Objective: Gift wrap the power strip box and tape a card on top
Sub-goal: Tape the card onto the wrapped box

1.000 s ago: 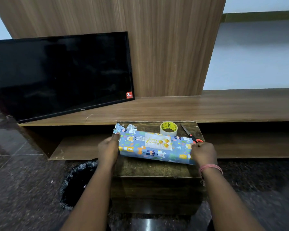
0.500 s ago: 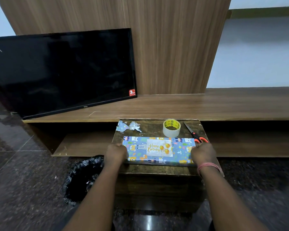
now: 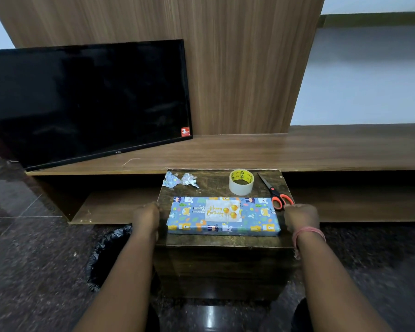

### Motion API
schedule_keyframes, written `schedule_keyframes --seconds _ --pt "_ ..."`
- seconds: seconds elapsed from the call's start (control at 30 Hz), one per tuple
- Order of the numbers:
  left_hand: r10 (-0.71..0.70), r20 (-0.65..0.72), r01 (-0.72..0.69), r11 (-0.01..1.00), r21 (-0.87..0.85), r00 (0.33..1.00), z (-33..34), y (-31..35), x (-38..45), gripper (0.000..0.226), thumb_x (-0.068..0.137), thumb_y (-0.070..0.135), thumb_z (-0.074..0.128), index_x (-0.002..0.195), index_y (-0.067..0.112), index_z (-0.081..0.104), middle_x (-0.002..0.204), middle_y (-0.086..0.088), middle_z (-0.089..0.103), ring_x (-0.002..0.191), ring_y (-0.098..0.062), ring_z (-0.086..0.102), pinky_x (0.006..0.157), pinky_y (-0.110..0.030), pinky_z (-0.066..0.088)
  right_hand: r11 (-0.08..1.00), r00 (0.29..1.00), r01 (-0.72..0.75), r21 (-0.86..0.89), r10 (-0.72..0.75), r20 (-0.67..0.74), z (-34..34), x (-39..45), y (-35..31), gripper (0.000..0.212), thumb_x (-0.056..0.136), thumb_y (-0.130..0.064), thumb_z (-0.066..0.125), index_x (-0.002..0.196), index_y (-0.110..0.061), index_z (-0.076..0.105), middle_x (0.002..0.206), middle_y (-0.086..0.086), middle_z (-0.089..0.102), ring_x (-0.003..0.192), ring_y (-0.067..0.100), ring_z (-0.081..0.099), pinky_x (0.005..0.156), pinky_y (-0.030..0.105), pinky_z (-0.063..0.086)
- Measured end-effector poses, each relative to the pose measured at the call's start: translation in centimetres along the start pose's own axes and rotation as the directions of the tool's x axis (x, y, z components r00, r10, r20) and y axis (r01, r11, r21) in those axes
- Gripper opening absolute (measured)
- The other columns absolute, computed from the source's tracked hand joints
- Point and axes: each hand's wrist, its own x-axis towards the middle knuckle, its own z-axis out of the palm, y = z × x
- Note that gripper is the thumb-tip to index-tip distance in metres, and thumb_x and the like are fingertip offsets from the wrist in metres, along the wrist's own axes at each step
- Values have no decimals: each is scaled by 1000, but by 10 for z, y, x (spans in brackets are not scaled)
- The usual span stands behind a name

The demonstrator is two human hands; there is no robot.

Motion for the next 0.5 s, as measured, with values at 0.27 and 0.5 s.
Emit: schedule_keyframes --seconds 0.27,0.5 --pt "86 229 -114 987 115 970 7 4 -13 49 89 58 60 105 13 74 93 -7 79 81 -24 77 84 -48 61 973 966 208 102 -220 134 10 -13 -8 11 85 1 68 80 -7 67 79 5 68 69 17 61 68 29 52" --pt "294 184 -214 907 -362 938 13 19 -21 34 107 35 47 99 6 62 68 4 71 59 -7 65 57 -22 51 743 978 -37 668 -110 177 6 -11 -24 20 91 -1 55 78 -14 64 71 6 63 71 18 57 68 29 50"
